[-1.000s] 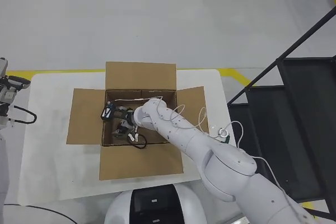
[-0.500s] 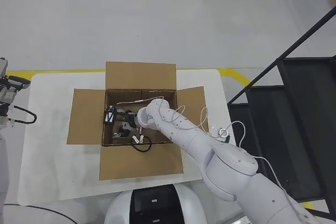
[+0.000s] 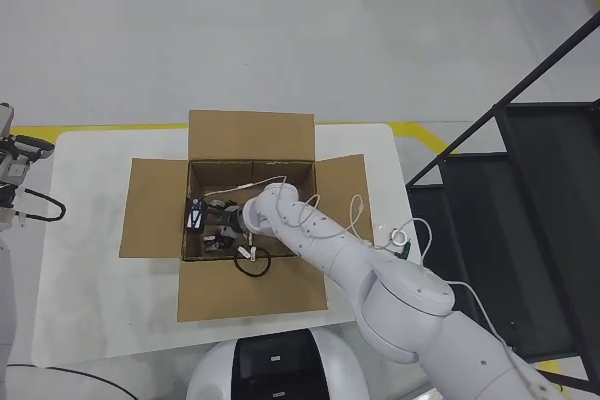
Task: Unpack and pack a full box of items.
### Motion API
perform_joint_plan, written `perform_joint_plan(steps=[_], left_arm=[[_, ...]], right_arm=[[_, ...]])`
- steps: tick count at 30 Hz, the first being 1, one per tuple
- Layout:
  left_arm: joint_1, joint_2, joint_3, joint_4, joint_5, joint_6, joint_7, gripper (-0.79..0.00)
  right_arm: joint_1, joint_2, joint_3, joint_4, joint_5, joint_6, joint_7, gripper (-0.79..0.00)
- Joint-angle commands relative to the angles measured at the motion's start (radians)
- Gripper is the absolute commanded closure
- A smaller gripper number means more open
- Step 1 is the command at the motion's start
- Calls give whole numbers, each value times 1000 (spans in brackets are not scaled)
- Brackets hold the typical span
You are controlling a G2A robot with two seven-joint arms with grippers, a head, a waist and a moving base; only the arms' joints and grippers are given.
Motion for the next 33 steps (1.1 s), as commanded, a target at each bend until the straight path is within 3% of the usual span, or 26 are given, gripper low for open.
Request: perform_joint_plan(steps=[1, 6, 9, 15, 20, 33], left_arm=[[0, 0, 0, 0, 0, 0, 0, -785], [0, 0, 0, 0, 0, 0, 0, -785], [0, 0, 0, 0, 0, 0, 0, -785], [0, 0, 0, 0, 0, 0, 0, -785], [0, 0, 0, 0, 0, 0, 0, -785], [0, 0, 0, 0, 0, 0, 0, -785]], right_arm=[[1, -5, 2, 10, 2, 11, 3, -763], [6, -17, 2, 39, -1, 17, 26, -409], [7, -21, 6, 54, 5, 13, 25, -342], [2, -30, 13, 73, 16, 6, 28, -80], [2, -36, 19, 88, 24, 10, 33, 0], [42, -9, 53, 126, 36, -14, -24, 0]])
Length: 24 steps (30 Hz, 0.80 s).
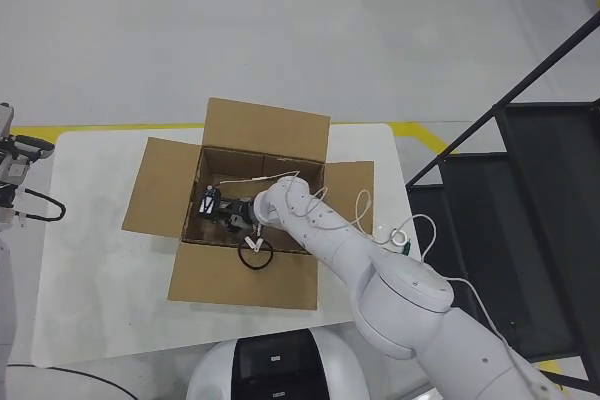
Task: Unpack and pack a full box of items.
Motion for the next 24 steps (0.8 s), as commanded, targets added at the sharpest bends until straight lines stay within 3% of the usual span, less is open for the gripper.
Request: perform_joint_plan(steps=[1, 16, 24], left_arm=[[0, 0, 0, 0, 0, 0, 0, -785], [0, 0, 0, 0, 0, 0, 0, -785], [0, 0, 0, 0, 0, 0, 0, -785]], right_arm=[[3, 6, 3, 0, -3, -9, -7, 0], [14, 61, 47, -75, 8, -47, -18, 0], [-17, 132, 113, -196, 30, -52, -7, 0]])
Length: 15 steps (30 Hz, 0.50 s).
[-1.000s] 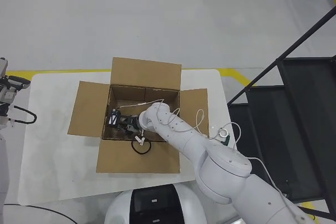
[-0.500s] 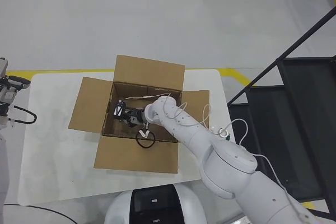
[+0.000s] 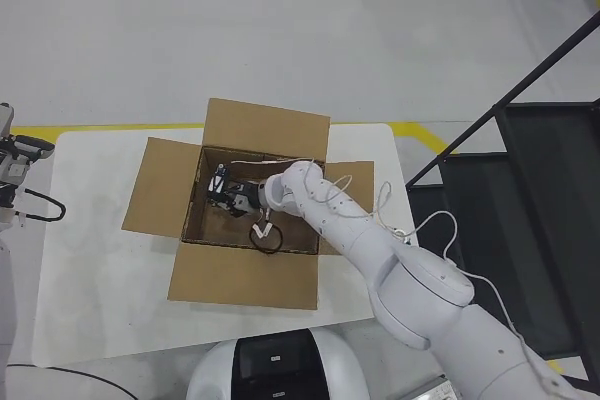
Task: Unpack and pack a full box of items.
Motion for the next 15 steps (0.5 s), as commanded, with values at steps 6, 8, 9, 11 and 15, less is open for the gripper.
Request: perform_joint_plan(steps=[6, 8, 9, 11, 15], left_arm=[[0, 0, 0, 0, 0, 0, 0, -785], [0, 0, 0, 0, 0, 0, 0, -785], [0, 0, 0, 0, 0, 0, 0, -785], [0, 0, 0, 0, 0, 0, 0, -785], [0, 0, 0, 0, 0, 0, 0, -785]], right_arm=[[-107, 110, 121, -270, 11, 16, 85, 0], [-161, 144, 170, -387, 13, 25, 139, 0], [-202, 166, 206, -468, 15, 32, 177, 0], [-300, 209, 289, -657, 24, 46, 263, 0], [-521, 275, 451, -1054, 62, 59, 452, 0]])
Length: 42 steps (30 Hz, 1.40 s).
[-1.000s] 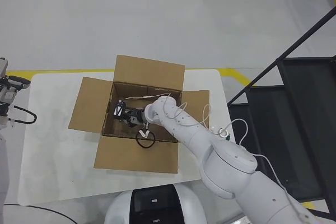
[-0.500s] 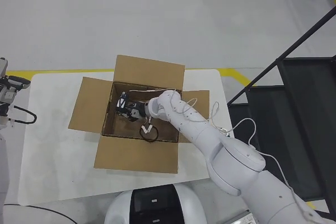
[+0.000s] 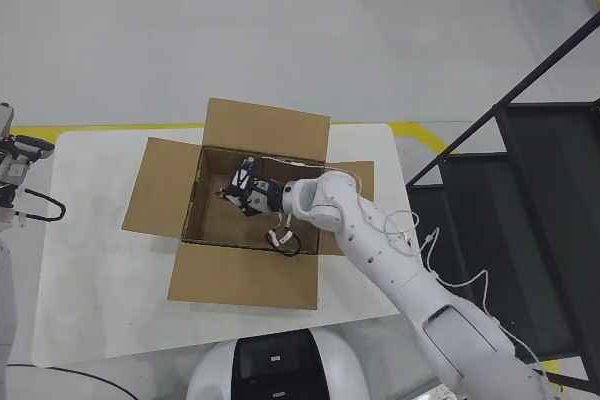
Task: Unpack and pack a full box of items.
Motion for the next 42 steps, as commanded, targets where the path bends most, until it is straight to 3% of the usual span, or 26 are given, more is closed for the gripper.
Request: perform_joint_plan(steps=[1, 6, 16, 20, 25, 31, 39, 40, 41, 42], left_arm=[[0, 0, 0, 0, 0, 0, 0, -785], [0, 0, 0, 0, 0, 0, 0, -785], [3, 0, 3, -1, 6, 3, -3, -785], [14, 11, 21, -3, 135, 46, -103, -785], [-9, 19, 63, 52, 254, -3, -195, -785], [-79, 14, 168, 173, 190, -19, -420, -785], [-196, 12, 246, 319, 90, 27, -691, -785], [-207, 13, 251, 330, 93, 24, -703, -471], [-216, 14, 256, 342, 104, 18, -706, -102], [-224, 14, 261, 354, 108, 11, -703, 0]], right_arm=[[-102, 20, 69, -201, 28, 5, 81, 0], [-241, 50, 169, -432, 81, 37, 169, 0], [-329, 69, 236, -513, 99, 77, 157, 0], [-329, 69, 236, -513, 99, 77, 157, 0], [-329, 69, 236, -513, 99, 77, 157, 0], [-329, 69, 236, -513, 99, 77, 157, 0], [-329, 69, 236, -513, 99, 77, 157, 0], [-329, 69, 236, -513, 99, 77, 157, 0], [-329, 69, 236, -513, 99, 77, 157, 0], [-329, 69, 236, -513, 99, 77, 157, 0]])
